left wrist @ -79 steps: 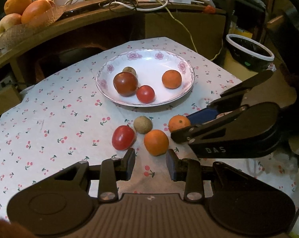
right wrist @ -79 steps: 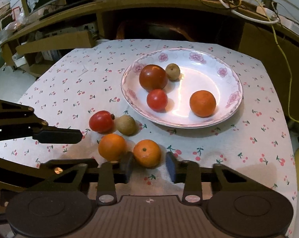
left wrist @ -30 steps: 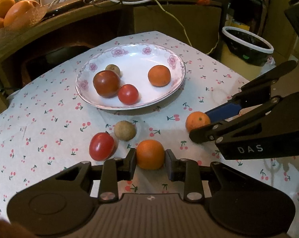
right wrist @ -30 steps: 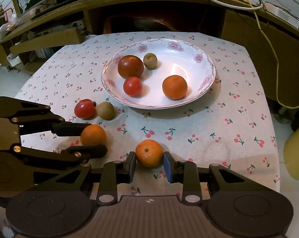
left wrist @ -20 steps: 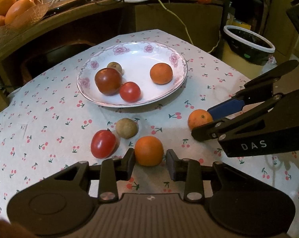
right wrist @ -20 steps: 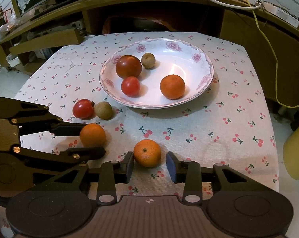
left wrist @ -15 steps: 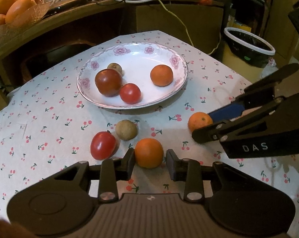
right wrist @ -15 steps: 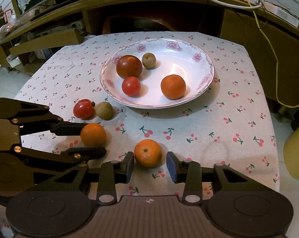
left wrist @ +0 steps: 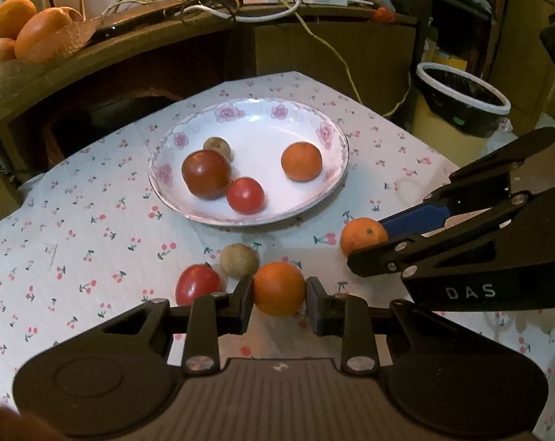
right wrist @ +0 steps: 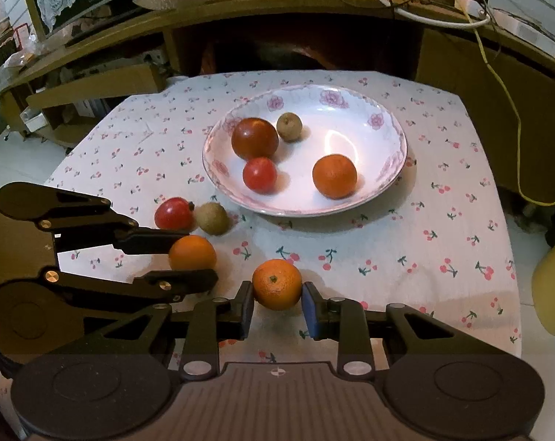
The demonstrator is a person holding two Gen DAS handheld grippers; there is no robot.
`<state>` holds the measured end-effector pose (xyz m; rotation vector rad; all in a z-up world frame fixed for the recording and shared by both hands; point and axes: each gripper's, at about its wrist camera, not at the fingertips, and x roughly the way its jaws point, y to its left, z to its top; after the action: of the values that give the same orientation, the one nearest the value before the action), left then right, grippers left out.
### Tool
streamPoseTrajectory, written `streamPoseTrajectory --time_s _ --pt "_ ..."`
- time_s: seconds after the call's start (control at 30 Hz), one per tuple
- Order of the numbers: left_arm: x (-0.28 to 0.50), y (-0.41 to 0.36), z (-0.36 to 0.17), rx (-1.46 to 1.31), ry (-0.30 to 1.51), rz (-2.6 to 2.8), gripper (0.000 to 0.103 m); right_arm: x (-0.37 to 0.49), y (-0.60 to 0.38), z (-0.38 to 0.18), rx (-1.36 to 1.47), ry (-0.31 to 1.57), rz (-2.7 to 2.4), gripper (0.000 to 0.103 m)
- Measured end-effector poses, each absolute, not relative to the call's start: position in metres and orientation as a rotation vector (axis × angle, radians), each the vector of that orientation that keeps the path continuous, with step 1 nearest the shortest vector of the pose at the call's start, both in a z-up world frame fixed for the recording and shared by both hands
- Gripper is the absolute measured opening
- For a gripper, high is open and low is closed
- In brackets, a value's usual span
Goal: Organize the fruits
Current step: 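Carry both oranges toward the white bowl, then lower both held oranges into the white bowl and open both tools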
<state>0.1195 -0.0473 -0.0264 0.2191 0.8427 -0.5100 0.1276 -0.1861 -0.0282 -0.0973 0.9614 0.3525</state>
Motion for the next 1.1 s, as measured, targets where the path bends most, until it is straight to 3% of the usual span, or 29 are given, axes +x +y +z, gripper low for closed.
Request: streamPoseTrajectory --time_s 0.43,1.1 --pt "0.143 -0.056 -0.003 0.245 0.758 -0.462 0.035 0.145 -0.193 -0.008 -0.057 0.875 0.311 0.029" --pt "0.187 -0.052 -0.02 0.226 0.767 -0.403 0.035 0.186 -0.189 -0.021 -0.08 0.831 0.306 0.03"
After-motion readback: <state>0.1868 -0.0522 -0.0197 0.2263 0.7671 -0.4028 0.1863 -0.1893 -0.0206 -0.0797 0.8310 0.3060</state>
